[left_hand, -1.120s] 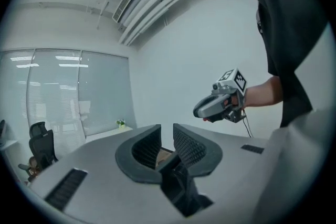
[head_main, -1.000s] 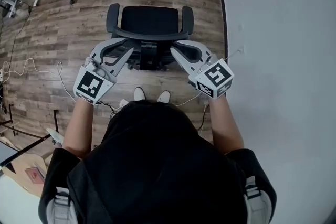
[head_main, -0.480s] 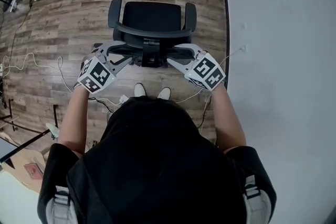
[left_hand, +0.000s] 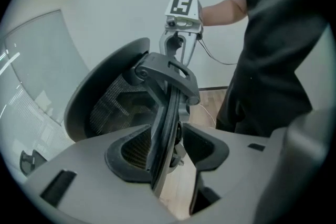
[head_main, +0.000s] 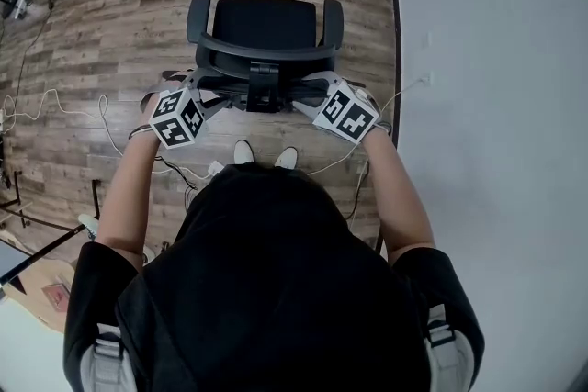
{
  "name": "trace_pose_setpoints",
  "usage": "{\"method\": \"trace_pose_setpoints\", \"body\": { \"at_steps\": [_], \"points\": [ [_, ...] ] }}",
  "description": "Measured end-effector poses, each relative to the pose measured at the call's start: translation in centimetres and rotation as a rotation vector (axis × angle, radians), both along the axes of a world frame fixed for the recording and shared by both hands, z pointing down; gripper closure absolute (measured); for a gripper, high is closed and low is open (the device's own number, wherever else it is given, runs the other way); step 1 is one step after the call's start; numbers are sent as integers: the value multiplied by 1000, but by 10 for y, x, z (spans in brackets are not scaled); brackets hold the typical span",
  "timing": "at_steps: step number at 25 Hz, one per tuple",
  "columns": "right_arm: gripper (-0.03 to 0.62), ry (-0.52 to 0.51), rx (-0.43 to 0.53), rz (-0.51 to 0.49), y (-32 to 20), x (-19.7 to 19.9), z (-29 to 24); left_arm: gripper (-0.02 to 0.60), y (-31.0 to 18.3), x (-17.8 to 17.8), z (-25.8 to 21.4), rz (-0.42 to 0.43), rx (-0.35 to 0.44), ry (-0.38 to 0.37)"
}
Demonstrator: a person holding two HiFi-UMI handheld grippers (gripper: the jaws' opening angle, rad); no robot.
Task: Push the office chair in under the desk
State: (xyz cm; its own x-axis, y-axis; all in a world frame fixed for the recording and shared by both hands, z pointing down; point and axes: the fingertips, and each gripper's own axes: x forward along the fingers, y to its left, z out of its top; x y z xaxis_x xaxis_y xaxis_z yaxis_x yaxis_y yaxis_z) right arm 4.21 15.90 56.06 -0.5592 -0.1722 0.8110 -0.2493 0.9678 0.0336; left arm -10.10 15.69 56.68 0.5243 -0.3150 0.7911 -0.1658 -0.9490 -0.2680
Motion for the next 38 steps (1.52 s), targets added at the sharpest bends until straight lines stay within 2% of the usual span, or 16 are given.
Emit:
{"method": "trace_pose_setpoints", "body": {
  "at_steps": [8,11,14,16,20,23,38],
  "points": [
    [436,243,57,-129,-3,8,31,400,-2,-8,29,75,8,-181],
    [436,347,95,-189,-4,11,46,400,-4,-11,41,97,4,-236],
    [439,402,117,-230,-3,9,59,402,-7,-11,54,122,13,-276],
    [450,418,132,-240,-4,6,61,405,-7,-9,59,140,12,-284],
    [478,446,157,-257,-7,4,64,465,-12,-7,65,146,29,-289],
    [487,445,151,-247,-6,4,65,480,-12,-7,66,148,38,-275],
    [494,455,130,-188,-13,-3,68,491,-24,-13,70,203,63,-265]
  ]
}}
